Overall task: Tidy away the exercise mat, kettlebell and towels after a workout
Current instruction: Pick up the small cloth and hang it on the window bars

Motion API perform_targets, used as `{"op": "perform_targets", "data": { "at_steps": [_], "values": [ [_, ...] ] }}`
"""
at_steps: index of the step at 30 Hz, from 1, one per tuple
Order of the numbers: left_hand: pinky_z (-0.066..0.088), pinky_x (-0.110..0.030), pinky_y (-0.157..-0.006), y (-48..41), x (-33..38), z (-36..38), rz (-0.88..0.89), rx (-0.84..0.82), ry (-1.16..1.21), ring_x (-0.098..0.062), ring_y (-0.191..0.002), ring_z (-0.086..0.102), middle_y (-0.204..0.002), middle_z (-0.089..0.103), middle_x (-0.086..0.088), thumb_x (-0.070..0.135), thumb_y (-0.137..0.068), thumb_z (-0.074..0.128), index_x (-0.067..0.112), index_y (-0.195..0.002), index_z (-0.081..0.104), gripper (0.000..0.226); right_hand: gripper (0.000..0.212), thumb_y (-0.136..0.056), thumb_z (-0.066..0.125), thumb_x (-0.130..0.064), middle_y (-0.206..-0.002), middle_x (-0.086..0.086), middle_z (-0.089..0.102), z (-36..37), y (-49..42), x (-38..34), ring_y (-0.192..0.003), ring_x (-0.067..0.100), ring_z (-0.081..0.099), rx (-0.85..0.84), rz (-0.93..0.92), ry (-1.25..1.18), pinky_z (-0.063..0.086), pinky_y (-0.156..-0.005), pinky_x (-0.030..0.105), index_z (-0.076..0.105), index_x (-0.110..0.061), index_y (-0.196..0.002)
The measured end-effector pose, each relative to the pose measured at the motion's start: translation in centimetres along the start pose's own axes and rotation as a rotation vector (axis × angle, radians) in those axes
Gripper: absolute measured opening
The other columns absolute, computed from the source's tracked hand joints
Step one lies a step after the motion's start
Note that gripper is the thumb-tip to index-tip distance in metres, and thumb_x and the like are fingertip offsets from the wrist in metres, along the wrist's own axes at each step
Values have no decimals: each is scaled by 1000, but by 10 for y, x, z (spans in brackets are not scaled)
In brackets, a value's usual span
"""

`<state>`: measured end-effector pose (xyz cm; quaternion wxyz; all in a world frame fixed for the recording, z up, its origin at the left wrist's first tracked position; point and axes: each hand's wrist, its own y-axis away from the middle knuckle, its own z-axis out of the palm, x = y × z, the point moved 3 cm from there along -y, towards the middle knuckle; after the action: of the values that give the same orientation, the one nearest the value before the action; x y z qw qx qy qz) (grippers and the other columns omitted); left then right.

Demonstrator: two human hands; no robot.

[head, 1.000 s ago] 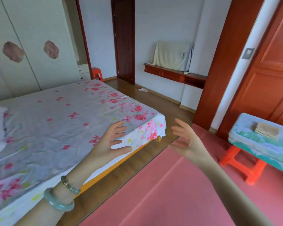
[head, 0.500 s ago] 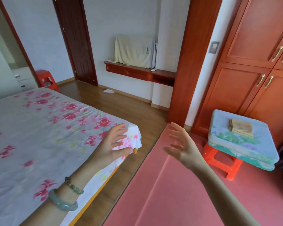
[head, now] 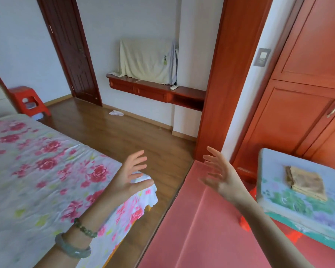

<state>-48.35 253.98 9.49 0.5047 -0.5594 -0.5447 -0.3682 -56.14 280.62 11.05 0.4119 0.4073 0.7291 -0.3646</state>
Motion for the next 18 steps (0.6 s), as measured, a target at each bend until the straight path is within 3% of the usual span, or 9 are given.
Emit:
{"op": "perform_targets", "data": {
  "at_steps": [7,11,18],
  "values": [
    [45,-25,-95,-150,-25,2,-24,30,4,-2,-121,51,-135,49,13,42,-62,77,41,-134,37,82,83,-74,78,-12,-127,-14,50,-21,-165,38,-120,1,48,-65,-17,-4,47,-98,35,31,-49,-131],
    [46,-21,-95,-228,-48,-14,-51,77,-1,-1,-120,51,-136,49,11,43,-61,77,38,-135,37,84,83,-74,78,-13,-128,-15,50,-16,-253,66,-119,-2,48,-113,-19,9,47,-99,34,32,-39,-137],
    [45,-30,-101,-389,-97,-56,-56,118,-6,-4,-122,51,-136,49,11,45,-61,78,41,-132,38,82,82,-74,78,-17,-129,-15,49,4,-433,102,-119,-1,48,-150,-67,-4,48,-98,31,32,-33,-140]
  ]
}}
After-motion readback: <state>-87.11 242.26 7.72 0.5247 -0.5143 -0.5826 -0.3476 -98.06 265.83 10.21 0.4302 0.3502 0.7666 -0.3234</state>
